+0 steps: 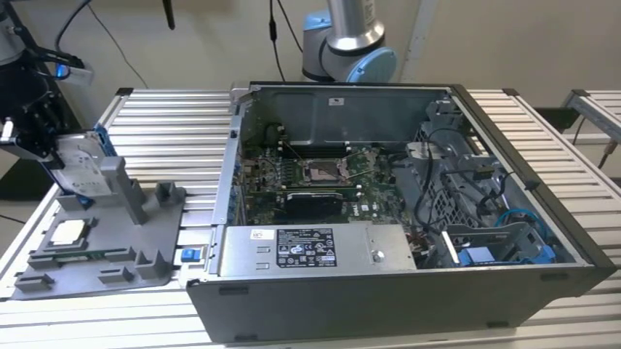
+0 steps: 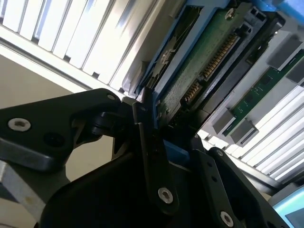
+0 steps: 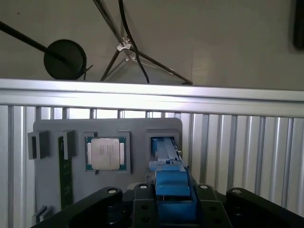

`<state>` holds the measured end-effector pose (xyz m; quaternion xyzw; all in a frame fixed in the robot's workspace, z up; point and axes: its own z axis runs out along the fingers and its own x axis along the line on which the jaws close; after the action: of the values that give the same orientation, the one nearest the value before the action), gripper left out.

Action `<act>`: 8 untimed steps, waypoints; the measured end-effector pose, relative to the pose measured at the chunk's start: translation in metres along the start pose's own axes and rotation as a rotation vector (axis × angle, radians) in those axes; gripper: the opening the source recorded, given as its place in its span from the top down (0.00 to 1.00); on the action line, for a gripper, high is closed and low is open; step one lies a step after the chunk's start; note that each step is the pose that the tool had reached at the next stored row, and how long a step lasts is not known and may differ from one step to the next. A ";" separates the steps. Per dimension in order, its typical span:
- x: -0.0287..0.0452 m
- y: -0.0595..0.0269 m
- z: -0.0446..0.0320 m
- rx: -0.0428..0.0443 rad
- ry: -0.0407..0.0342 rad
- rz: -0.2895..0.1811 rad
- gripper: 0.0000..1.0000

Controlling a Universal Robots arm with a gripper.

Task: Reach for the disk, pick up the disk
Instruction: 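Pick up the disk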

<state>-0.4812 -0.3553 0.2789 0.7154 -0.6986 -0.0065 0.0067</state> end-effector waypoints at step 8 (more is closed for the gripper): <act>0.0000 0.0002 -0.0089 -0.0001 0.0000 0.000 1.00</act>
<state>-0.4812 -0.3553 0.2878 0.7154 -0.6987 -0.0065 0.0068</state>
